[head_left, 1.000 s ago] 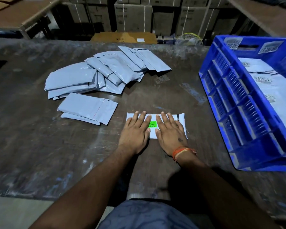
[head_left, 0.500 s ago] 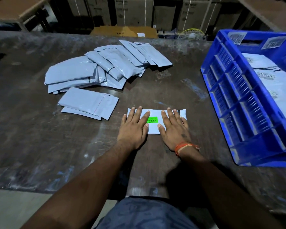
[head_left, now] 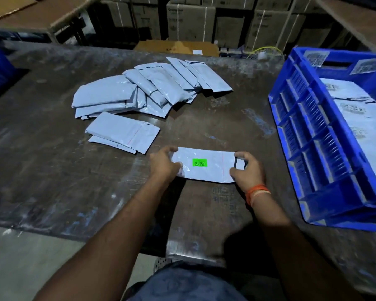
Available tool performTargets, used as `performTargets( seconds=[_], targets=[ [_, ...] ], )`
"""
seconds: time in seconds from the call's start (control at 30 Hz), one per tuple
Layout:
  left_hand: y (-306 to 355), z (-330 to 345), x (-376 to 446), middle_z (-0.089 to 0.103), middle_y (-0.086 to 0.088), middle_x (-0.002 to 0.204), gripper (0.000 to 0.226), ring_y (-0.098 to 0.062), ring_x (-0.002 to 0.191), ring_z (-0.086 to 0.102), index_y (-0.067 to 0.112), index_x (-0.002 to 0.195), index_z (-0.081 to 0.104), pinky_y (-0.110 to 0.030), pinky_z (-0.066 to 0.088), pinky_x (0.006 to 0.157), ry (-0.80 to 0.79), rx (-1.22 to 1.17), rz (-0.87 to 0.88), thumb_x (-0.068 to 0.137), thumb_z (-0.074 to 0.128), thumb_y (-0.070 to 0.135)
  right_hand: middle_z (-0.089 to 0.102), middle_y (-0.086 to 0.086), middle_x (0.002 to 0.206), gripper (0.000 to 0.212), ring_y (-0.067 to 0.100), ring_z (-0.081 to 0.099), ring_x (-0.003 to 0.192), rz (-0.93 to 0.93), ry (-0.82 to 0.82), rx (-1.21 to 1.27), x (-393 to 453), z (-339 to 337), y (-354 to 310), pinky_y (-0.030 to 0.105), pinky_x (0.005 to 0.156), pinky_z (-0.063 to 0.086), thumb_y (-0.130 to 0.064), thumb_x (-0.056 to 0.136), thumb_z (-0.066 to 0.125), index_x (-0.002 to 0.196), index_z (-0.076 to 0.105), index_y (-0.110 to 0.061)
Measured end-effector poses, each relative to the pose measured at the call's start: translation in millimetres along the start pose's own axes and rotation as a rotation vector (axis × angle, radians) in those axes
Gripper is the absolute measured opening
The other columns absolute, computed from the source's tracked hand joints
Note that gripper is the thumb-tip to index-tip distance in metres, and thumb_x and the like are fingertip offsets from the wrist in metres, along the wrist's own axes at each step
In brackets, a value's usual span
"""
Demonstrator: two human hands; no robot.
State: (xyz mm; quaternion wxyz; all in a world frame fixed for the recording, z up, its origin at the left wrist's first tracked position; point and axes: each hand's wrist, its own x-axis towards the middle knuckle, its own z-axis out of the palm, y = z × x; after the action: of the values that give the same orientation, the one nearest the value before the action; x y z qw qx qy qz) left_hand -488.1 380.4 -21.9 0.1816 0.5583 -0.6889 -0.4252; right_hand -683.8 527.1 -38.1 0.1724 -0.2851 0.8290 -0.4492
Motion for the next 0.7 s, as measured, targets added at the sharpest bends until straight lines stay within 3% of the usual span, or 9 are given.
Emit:
performTargets(
  seconds=[0.07,0.13,0.2,0.3,0.4,0.47,0.53,0.7],
  targets=[
    [-1.4,-8.5,-3.9,0.069,-0.011,0.104,0.028,-0.006,0.067,0.061,0.011,0.109,0.072,-0.016,0.05,0.064,-0.074,-0.226,0.016,0.085,0.072,-0.004,0.069,-0.014,0.094,0.035,0.025,0.065,0.084,0.014,-0.047,0.184,0.3,-5.5,-1.6,0.027,0.073,0.049,0.005,0.071,0.071,0.093,0.076,-0.021],
    [-0.7,-23.3,-10.4,0.068,-0.008,0.09,0.019,-0.003,0.058,0.058,0.003,0.106,0.072,-0.015,0.047,0.056,-0.088,-0.368,-0.001,0.091,0.065,-0.007,0.067,-0.019,0.078,0.03,0.019,0.054,0.07,0.003,-0.104,0.296,0.7,-6.9,-6.4,0.025,0.066,0.042,0.004,0.074,0.071,0.085,0.077,-0.023],
    [-3.0,-40.9,-14.3,0.068,-0.007,0.083,0.017,-0.009,0.061,0.057,0.005,0.103,0.073,-0.018,0.047,0.057,-0.071,-0.449,-0.013,0.093,0.063,-0.003,0.071,-0.012,0.076,0.023,0.015,0.057,0.074,0.007,-0.169,0.417,-1.6,-4.9,-15.7,0.028,0.072,0.047,-0.001,0.076,0.072,0.085,0.08,-0.021],
    [-12.6,-72.7,-19.1,0.072,-0.009,0.088,0.016,-0.021,0.071,0.061,0.01,0.104,0.074,-0.024,0.048,0.062,-0.093,-0.572,-0.042,0.095,0.063,0.002,0.077,0.002,0.092,0.021,0.015,0.067,0.086,0.0,-0.24,0.526,-14.3,5.3,-38.9,0.033,0.087,0.051,0.0,0.079,0.072,0.087,0.08,-0.017],
    [-25.6,-108.8,-23.3,0.073,-0.012,0.097,0.019,-0.026,0.082,0.062,0.012,0.107,0.074,-0.036,0.049,0.075,-0.117,-0.637,-0.013,0.094,0.064,0.001,0.076,0.002,0.096,0.02,0.009,0.068,0.088,-0.044,-0.317,0.539,-28.5,21.4,-70.0,0.021,0.084,0.05,0.003,0.082,0.073,0.095,0.078,-0.012],
    [-38.3,-139.1,-26.1,0.073,-0.012,0.1,0.021,-0.023,0.08,0.064,0.01,0.109,0.073,-0.03,0.053,0.075,-0.085,-0.648,0.029,0.093,0.064,-0.002,0.075,0.002,0.099,0.019,0.008,0.068,0.09,-0.082,-0.354,0.53,-36.6,41.0,-93.0,0.016,0.08,0.049,0.001,0.083,0.074,0.098,0.077,-0.011],
    [-55.1,-172.8,-29.9,0.073,-0.009,0.098,0.021,-0.017,0.073,0.065,0.012,0.107,0.073,-0.023,0.054,0.065,-0.048,-0.656,0.034,0.093,0.065,-0.002,0.075,0.002,0.1,0.02,0.009,0.067,0.091,-0.118,-0.376,0.521,-48.0,66.4,-117.0,0.013,0.078,0.049,0.0,0.083,0.074,0.099,0.077,-0.011],
    [-110.3,-267.7,-39.3,0.071,-0.005,0.087,0.02,-0.014,0.065,0.062,0.012,0.106,0.073,-0.024,0.051,0.062,0.057,-0.684,0.021,0.093,0.065,-0.001,0.075,-0.002,0.101,0.019,0.009,0.067,0.103,-0.184,-0.423,0.519,-94.0,147.6,-179.7,0.022,0.092,0.049,-0.003,0.083,0.076,0.101,0.078,-0.01]
  ],
)
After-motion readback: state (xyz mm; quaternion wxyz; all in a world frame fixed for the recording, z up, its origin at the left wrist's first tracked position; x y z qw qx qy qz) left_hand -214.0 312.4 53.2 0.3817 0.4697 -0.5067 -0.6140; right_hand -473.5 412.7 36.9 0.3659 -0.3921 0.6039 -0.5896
